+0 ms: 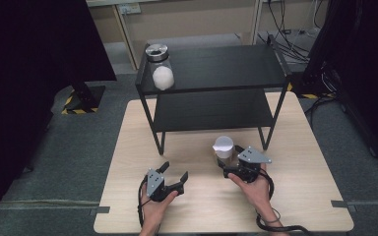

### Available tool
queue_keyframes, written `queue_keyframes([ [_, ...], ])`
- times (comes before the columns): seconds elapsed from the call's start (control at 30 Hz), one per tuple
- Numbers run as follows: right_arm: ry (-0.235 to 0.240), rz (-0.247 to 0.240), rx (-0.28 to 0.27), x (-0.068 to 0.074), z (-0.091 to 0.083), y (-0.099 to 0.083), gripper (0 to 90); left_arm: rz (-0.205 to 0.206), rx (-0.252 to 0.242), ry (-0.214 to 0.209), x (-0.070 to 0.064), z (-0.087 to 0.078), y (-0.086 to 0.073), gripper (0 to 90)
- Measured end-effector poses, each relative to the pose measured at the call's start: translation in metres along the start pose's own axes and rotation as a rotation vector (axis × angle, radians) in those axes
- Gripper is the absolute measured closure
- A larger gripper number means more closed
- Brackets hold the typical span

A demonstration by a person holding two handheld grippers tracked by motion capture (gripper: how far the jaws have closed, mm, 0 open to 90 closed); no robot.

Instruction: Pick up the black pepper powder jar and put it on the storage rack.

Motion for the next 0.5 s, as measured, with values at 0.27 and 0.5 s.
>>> queue_keyframes([
  [0.27,-0.026,-0.003,0.003,0.004,0.013,0.002,21.3,0.002,0.0,-0.001,0.0,0.0,0.0,15.4],
  [0.5,-0.04,-0.011,-0.004,0.007,0.016,-0.002,29.7,0.0,-0.001,0.0,0.0,0.0,0.0,15.3],
])
Point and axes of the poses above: each handheld gripper's, and its own axes: z roughly forward along the jaws, y roughly out of its top, x roughly to its left, the point moved 2 cm from there along z, roughly forward along the jaws
